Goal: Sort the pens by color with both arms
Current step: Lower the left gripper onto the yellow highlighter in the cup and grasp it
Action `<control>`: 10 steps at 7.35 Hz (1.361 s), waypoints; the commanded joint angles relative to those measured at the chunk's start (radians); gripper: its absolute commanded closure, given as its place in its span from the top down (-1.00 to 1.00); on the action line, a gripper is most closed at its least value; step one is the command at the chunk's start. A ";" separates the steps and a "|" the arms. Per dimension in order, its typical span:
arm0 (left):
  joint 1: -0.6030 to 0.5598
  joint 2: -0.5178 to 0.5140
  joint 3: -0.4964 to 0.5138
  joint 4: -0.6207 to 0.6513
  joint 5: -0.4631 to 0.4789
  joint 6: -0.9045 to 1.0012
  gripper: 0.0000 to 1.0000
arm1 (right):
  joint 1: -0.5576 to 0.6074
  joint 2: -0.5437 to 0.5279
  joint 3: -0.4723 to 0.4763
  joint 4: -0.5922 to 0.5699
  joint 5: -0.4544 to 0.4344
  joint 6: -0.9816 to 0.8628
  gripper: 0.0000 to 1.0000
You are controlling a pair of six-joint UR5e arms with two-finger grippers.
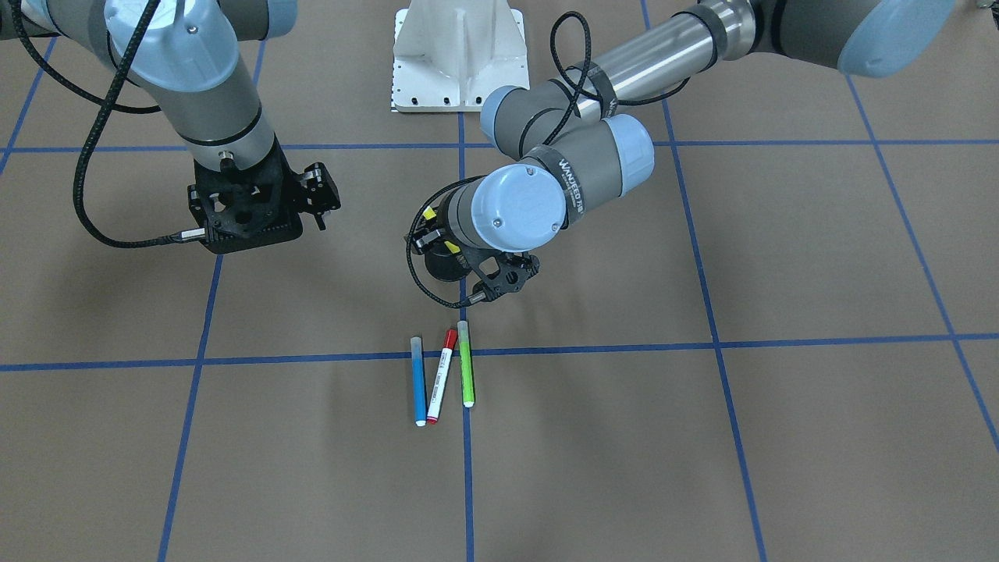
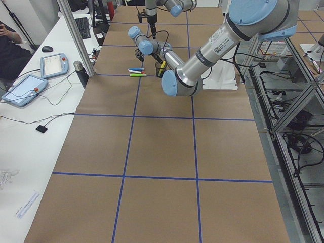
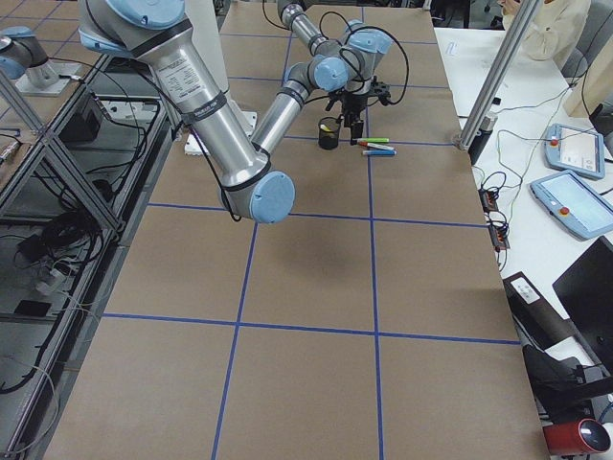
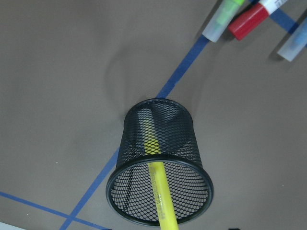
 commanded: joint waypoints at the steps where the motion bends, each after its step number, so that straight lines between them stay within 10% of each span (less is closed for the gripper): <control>1: 0.016 -0.007 0.002 -0.002 0.002 -0.001 0.64 | 0.000 0.000 -0.002 0.000 0.000 -0.006 0.97; 10: 0.046 -0.009 0.024 -0.037 0.000 0.000 0.10 | 0.003 -0.003 -0.012 0.000 0.000 -0.037 0.97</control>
